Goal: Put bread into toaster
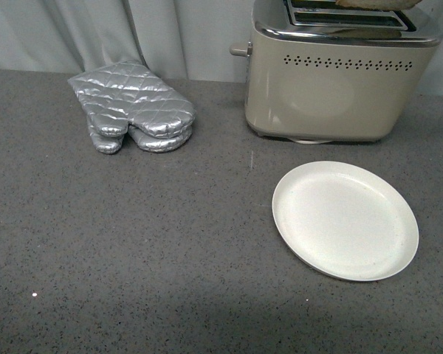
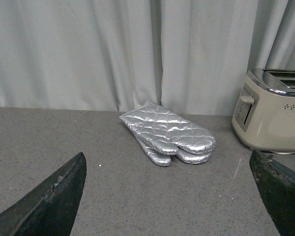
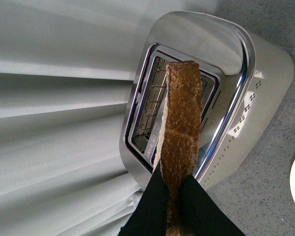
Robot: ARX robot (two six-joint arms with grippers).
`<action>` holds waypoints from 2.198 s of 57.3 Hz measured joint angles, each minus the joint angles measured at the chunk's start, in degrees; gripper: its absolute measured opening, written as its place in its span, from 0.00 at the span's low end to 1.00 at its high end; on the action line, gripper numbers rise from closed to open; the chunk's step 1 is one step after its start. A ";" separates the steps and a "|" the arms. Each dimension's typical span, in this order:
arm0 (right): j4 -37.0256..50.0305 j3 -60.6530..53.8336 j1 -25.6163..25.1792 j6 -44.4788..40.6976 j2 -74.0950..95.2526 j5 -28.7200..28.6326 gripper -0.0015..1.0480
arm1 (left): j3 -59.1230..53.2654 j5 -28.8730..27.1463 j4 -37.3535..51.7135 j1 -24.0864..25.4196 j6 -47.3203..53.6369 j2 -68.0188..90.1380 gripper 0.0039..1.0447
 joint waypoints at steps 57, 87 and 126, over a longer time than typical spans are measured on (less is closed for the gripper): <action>10.38 4.81 1.95 -21.73 7.54 5.84 0.57 | 0.00 0.00 0.00 0.00 0.00 0.00 0.94; 43.17 -46.25 -0.24 -83.25 -29.81 8.04 0.91 | 0.00 0.00 0.00 0.00 0.00 0.00 0.94; 17.55 -73.20 -1.09 -82.09 -92.52 0.96 0.44 | 0.00 0.00 0.00 0.00 0.00 -0.04 0.94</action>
